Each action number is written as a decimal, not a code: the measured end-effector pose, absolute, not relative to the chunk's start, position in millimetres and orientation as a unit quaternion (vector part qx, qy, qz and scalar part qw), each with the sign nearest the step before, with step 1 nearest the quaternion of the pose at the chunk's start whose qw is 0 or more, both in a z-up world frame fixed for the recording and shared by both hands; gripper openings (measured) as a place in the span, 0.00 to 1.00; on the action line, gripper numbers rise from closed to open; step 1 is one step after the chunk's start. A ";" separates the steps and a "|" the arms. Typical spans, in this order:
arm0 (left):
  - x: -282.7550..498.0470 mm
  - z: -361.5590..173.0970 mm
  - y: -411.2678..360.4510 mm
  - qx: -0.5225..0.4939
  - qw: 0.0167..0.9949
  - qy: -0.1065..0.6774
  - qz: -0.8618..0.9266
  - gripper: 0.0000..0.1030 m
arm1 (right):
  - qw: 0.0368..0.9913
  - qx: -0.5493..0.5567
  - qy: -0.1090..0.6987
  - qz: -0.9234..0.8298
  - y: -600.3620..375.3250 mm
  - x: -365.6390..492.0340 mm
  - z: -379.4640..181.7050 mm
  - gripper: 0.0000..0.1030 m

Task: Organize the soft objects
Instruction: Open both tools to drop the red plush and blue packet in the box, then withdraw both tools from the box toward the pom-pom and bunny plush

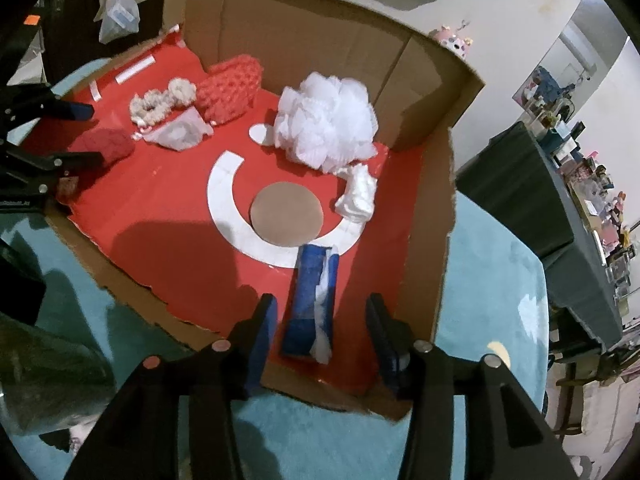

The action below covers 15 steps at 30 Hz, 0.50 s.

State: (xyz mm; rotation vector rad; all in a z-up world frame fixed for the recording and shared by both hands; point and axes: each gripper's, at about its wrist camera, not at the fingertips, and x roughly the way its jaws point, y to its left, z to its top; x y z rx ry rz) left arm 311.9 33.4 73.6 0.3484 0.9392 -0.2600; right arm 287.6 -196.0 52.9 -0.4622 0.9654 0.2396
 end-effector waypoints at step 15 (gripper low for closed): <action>224.4 145.5 36.7 0.094 0.922 0.351 -0.135 0.77 | 0.914 -0.152 0.351 0.133 -214.2 212.3 137.1 0.81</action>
